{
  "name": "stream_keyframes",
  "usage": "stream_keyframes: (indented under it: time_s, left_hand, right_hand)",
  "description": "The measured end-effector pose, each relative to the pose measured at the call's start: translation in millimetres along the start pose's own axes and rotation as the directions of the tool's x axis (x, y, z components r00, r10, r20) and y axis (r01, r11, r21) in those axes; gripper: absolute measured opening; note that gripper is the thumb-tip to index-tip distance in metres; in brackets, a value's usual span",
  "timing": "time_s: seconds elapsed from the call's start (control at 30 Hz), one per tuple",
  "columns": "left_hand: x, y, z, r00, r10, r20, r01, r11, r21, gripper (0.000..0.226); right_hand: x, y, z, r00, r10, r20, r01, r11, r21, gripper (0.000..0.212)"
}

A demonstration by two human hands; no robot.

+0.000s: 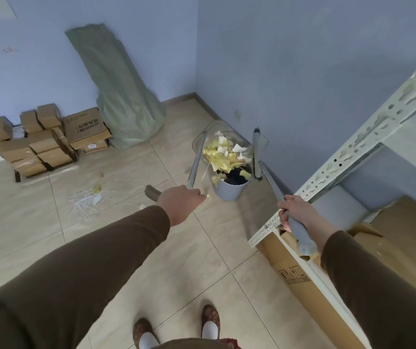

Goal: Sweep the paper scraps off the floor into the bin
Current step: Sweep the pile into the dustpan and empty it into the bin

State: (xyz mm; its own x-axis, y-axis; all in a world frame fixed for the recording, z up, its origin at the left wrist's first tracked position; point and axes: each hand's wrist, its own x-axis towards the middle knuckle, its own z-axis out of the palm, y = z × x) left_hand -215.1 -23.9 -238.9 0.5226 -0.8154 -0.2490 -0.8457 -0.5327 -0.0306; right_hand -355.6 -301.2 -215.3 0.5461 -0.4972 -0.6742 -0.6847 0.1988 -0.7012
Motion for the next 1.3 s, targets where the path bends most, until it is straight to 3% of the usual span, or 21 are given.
stream_keyframes:
  time_s: [0.2, 0.57, 0.77, 0.9, 1.1, 1.23, 1.3]
  left_hand:
    - [-5, 9, 21, 0.996, 0.066, 0.060, -0.078, 0.966, 0.246, 0.041]
    - [-5, 0, 14, 0.999, 0.025, 0.028, -0.031, 0.961, 0.276, 0.040]
    - [-9, -5, 18, 0.996, -0.064, -0.063, 0.069, 0.995, 0.069, 0.048]
    - [-7, 3, 16, 0.979, -0.168, -0.118, 0.151, 0.978, -0.145, 0.047]
    - [-9, -3, 8, 0.966, -0.215, -0.142, 0.185, 0.962, -0.202, 0.042]
    - [-17, -18, 8, 0.915, -0.363, -0.178, 0.276, 0.883, -0.379, 0.036]
    - [-22, -27, 6, 0.866, -0.463, -0.186, 0.323, 0.804, -0.499, 0.032]
  right_hand:
    - [2, 8, 2, 0.995, 0.095, 0.041, -0.100, 0.986, 0.132, 0.046]
    - [6, 6, 4, 0.993, 0.086, 0.076, -0.102, 0.965, 0.240, 0.022]
    - [8, 2, -3, 0.990, 0.063, 0.123, -0.110, 0.902, 0.417, 0.017]
    - [8, -1, -1, 0.988, 0.051, 0.147, -0.117, 0.865, 0.487, 0.025]
    - [4, -12, 4, 0.974, 0.076, 0.214, -0.172, 0.862, 0.477, 0.004]
    - [7, -8, 2, 0.966, 0.070, 0.250, -0.198, 0.824, 0.532, 0.005]
    - [5, -9, 7, 0.971, 0.062, 0.230, -0.157, 0.891, 0.425, 0.008]
